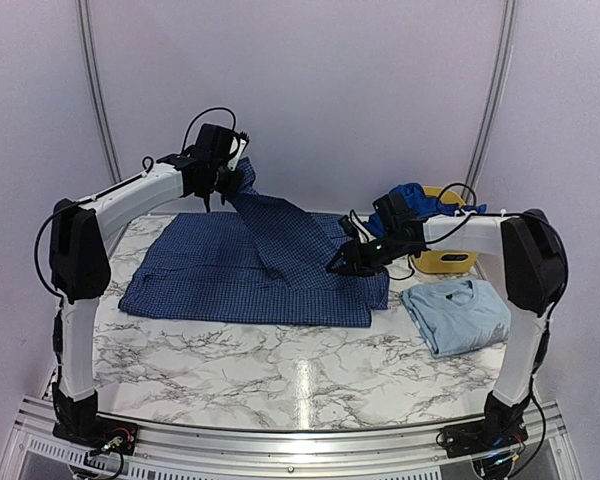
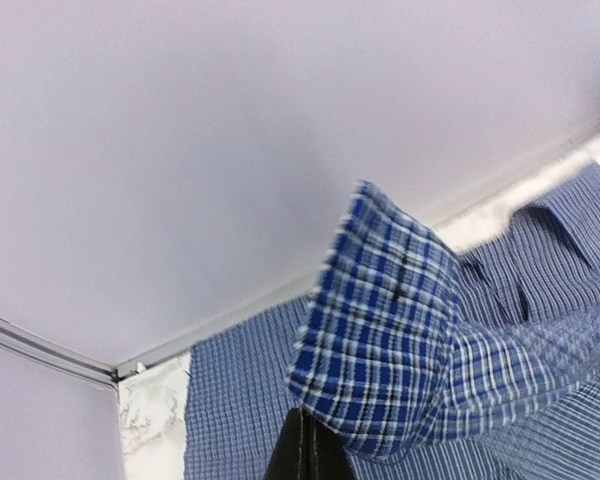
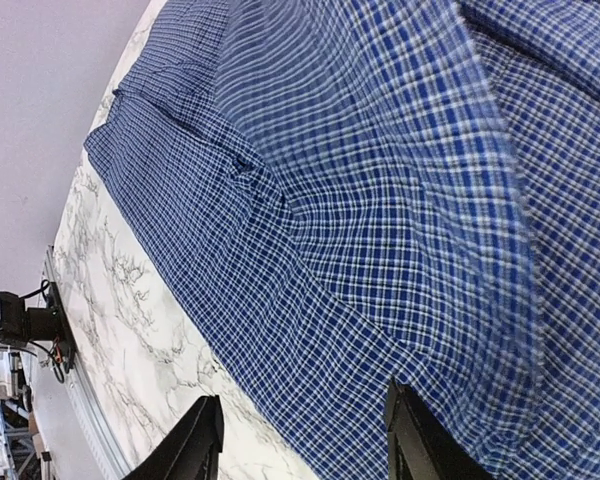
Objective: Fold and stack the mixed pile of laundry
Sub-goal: Adjust the 1/3-folded shirt at the center of the board.
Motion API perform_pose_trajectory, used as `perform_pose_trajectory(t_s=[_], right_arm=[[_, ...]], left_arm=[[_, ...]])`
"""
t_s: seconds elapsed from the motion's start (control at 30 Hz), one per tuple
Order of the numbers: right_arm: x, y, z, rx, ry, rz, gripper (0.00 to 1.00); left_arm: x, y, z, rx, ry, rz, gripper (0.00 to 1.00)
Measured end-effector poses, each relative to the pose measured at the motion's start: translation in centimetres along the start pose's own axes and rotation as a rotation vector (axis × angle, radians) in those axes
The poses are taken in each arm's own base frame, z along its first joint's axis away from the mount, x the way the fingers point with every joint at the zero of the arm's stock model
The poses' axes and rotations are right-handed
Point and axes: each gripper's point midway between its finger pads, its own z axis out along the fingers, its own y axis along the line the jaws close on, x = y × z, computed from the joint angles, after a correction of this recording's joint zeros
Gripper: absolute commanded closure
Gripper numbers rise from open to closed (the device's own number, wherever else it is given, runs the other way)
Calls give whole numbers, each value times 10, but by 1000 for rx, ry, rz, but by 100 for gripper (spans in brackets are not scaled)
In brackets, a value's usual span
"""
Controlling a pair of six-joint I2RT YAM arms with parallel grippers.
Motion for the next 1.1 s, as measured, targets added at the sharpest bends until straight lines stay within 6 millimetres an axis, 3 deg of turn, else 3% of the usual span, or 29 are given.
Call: perform_pose_trajectory(t_s=[0.1, 0.2, 0.4, 0.57, 0.7, 0.8, 0.97, 1.1], right_arm=[[0, 9, 16, -20, 19, -16, 51], [2, 16, 34, -37, 42, -17, 53], [-9, 21, 67, -67, 43, -8, 57], [-21, 17, 80, -74, 14, 16, 60], [-23, 6, 83, -41, 3, 50, 67], [-24, -5, 82, -15, -8, 88, 69], [-5, -39, 80, 42, 7, 176, 69], [3, -48, 77, 54, 11, 193, 69]], left_arm=[[-11, 8, 9, -31, -37, -23, 100], [-15, 0, 17, -10, -66, -31, 100], [-33, -30, 25, 123, -152, -52, 100], [-42, -65, 17, 259, -204, -39, 100], [-14, -93, 5, 360, -163, 10, 100], [23, -103, -13, 422, -92, 28, 100], [53, -86, -45, 462, -22, -104, 100], [67, -73, -64, 467, 34, -318, 100]])
